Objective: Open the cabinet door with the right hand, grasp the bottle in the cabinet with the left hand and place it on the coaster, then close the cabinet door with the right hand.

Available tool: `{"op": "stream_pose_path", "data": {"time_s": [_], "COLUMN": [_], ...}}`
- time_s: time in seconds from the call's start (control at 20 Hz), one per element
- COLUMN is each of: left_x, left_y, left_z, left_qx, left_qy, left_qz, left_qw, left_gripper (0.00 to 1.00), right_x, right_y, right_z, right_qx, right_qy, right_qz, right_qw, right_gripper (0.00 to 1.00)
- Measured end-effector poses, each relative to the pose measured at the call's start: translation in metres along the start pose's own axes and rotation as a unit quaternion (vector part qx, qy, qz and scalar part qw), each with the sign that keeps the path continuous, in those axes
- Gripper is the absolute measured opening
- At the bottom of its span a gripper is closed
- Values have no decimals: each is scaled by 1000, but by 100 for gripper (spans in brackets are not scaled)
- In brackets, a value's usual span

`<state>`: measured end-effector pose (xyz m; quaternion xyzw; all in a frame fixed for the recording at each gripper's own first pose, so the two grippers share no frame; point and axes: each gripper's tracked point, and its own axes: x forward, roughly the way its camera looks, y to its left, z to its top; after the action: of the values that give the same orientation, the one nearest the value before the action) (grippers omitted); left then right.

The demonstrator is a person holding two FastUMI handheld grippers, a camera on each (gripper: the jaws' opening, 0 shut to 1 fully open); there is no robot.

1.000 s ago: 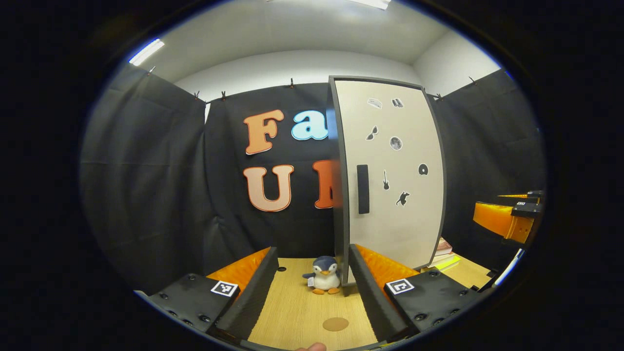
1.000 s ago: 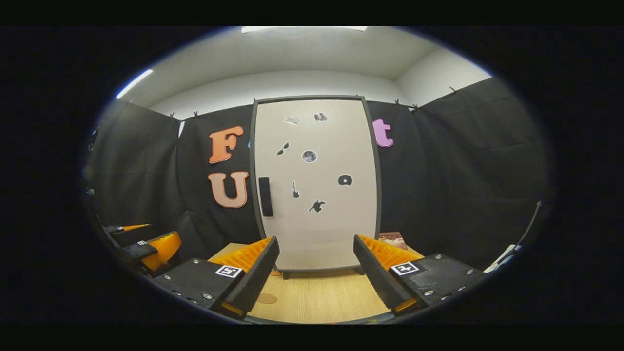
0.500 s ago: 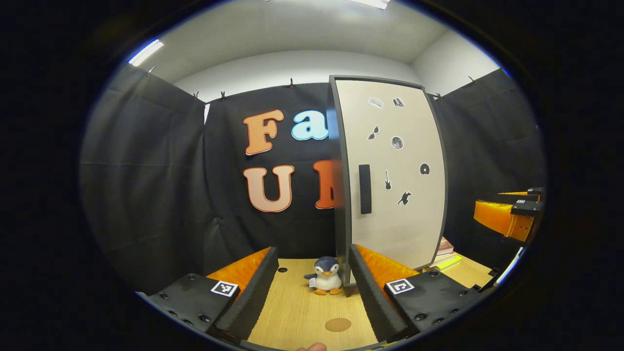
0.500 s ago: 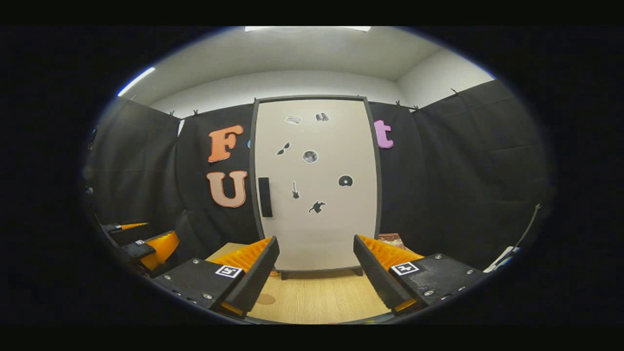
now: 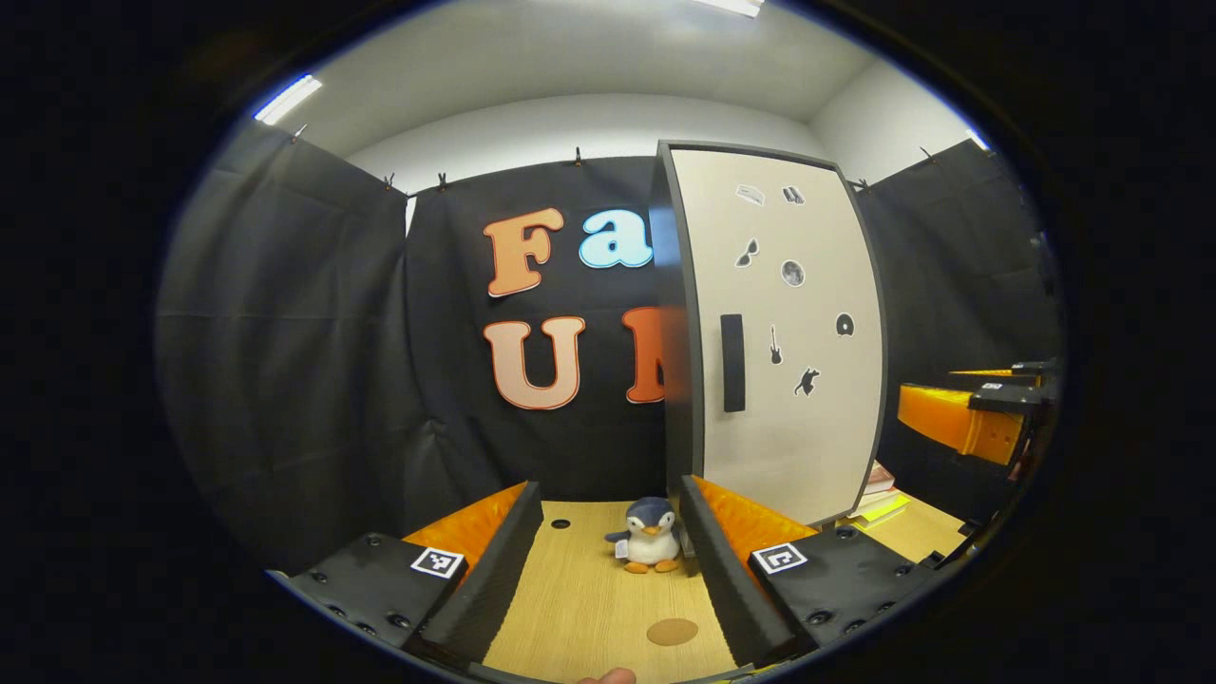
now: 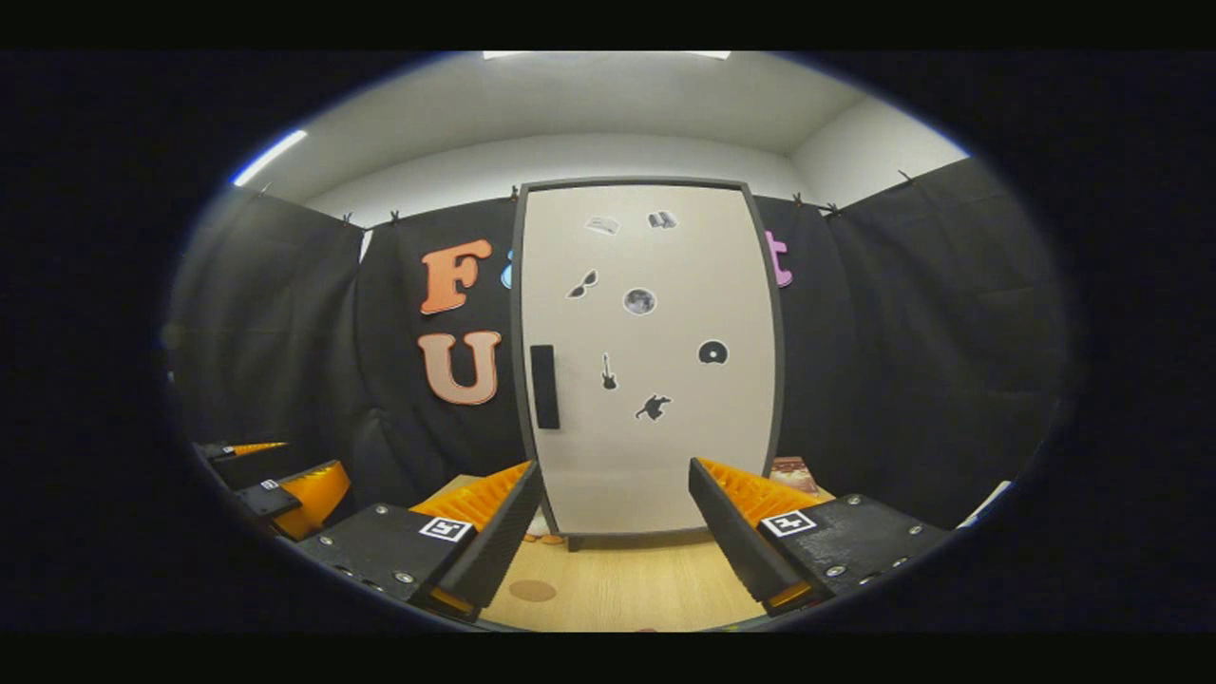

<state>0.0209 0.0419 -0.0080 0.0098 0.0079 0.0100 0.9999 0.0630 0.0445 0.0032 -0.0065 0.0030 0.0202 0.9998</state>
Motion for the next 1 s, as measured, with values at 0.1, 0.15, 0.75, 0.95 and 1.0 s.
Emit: {"op": "stream_pose_path", "data": {"time_s": [0.1,0.15,0.75,0.95,1.0], "left_x": [3,5,35,43,45], "left_y": [8,12,63,76,79], "left_z": [0,-1,-24,-33,-33], "left_qx": [2,2,-7,-6,-4], "left_qy": [-2,-2,13,23,22], "left_qz": [5,5,21,28,30], "left_qw": [1000,1000,1000,999,999], "left_gripper": [94,94,94,94,95], "right_x": [20,32,173,211,218], "right_y": [15,24,75,76,75], "right_z": [7,10,24,21,21], "right_qx": [0,-1,-15,-2,-4], "right_qy": [-7,-10,-19,-10,-12], "right_qz": [10,15,23,17,13], "right_qw": [1000,1000,999,1000,1000], "right_gripper": [95,95,100,95,95]}}
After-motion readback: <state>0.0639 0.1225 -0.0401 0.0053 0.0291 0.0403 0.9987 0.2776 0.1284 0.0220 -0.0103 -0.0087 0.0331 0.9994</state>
